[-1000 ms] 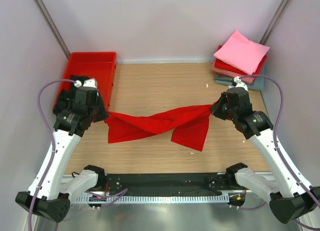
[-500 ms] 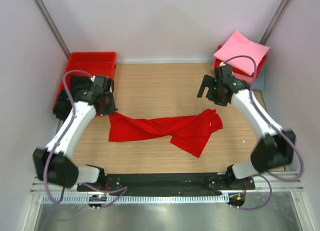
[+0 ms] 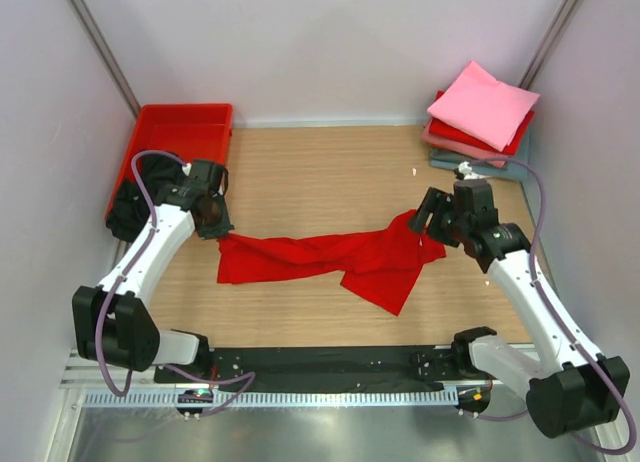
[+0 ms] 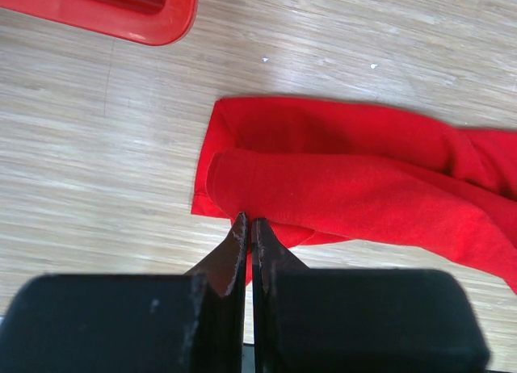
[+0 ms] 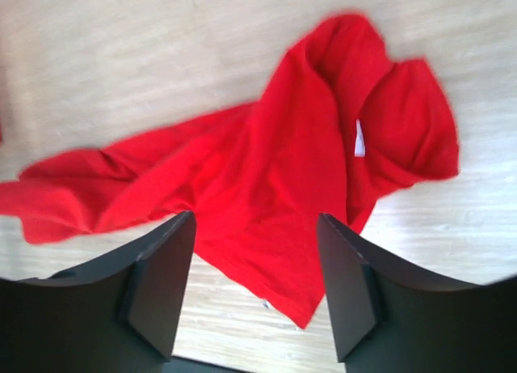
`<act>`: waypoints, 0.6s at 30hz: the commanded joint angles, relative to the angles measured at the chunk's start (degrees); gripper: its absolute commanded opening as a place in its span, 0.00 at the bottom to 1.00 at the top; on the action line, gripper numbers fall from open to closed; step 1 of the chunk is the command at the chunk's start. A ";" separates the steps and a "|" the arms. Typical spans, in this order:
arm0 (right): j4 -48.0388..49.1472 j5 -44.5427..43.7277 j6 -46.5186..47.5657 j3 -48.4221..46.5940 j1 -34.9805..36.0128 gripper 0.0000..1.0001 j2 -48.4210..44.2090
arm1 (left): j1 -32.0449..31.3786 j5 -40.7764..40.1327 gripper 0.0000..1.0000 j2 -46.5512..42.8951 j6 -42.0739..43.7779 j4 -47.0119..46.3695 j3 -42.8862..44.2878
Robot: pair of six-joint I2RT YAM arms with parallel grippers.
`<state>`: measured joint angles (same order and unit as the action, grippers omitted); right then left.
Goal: Fold and stack the t-shirts
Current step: Flatten the tshirt out
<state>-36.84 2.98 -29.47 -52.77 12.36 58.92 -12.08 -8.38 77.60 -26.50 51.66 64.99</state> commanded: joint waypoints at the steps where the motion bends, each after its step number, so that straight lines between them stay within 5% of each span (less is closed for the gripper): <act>1: 2.03 3.52 -0.67 6.36 1.00 0.66 2.43 | 0.30 -0.93 0.00 -2.02 0.75 -2.35 -0.13; 18: 10.12 1.24 -2.08 14.28 2.05 0.51 10.51 | 0.30 -1.81 0.00 -2.37 0.75 -2.35 -1.18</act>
<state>-29.98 5.21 -30.74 -39.09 14.15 68.45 -12.08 -9.23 76.73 -26.52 50.81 64.12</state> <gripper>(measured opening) 0.519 0.005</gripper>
